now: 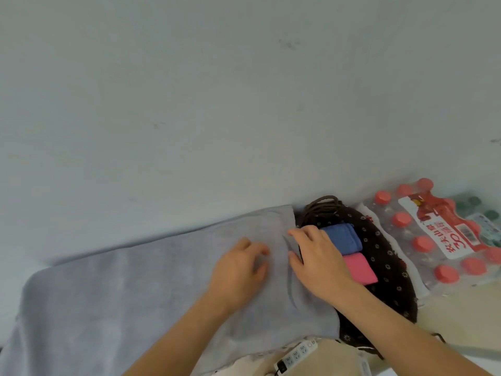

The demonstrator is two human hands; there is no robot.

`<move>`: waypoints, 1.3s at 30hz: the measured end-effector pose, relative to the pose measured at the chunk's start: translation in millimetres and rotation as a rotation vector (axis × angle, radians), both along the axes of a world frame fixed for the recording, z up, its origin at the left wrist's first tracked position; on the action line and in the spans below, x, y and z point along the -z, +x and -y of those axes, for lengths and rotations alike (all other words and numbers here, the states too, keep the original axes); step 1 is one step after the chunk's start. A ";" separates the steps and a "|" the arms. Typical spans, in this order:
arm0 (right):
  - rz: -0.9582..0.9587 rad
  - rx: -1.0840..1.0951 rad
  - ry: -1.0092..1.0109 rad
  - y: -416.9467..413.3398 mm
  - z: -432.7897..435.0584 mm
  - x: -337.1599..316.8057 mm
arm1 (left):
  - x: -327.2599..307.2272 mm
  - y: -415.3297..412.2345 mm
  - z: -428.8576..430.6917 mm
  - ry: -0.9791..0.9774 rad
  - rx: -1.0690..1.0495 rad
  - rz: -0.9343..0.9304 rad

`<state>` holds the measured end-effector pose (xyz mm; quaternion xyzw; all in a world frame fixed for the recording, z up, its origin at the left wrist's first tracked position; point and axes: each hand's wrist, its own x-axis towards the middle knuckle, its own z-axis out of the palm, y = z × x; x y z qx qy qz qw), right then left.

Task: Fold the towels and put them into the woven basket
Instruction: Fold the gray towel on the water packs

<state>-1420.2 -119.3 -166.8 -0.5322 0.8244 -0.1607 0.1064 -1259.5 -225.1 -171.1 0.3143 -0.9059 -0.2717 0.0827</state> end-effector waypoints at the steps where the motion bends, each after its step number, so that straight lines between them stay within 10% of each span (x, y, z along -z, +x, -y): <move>1: -0.033 -0.038 -0.001 4.2 5.4 -0.3 | 1.7 14.1 -7.6 0.013 0.011 0.027; 11: -0.118 -0.425 0.099 85.9 75.4 -11.4 | 9.7 119.8 -20.3 -0.111 -0.277 0.056; 19: -0.085 -0.696 0.127 188.5 127.4 -22.5 | 5.5 282.1 -3.6 -0.353 -1.018 0.059; 25: -0.042 -0.835 0.201 268.9 158.0 -29.5 | 11.3 351.3 19.6 0.094 -1.331 0.053; 39: -0.007 -1.052 0.189 374.2 241.2 -22.6 | 10.8 384.8 -17.4 0.575 -1.486 -0.665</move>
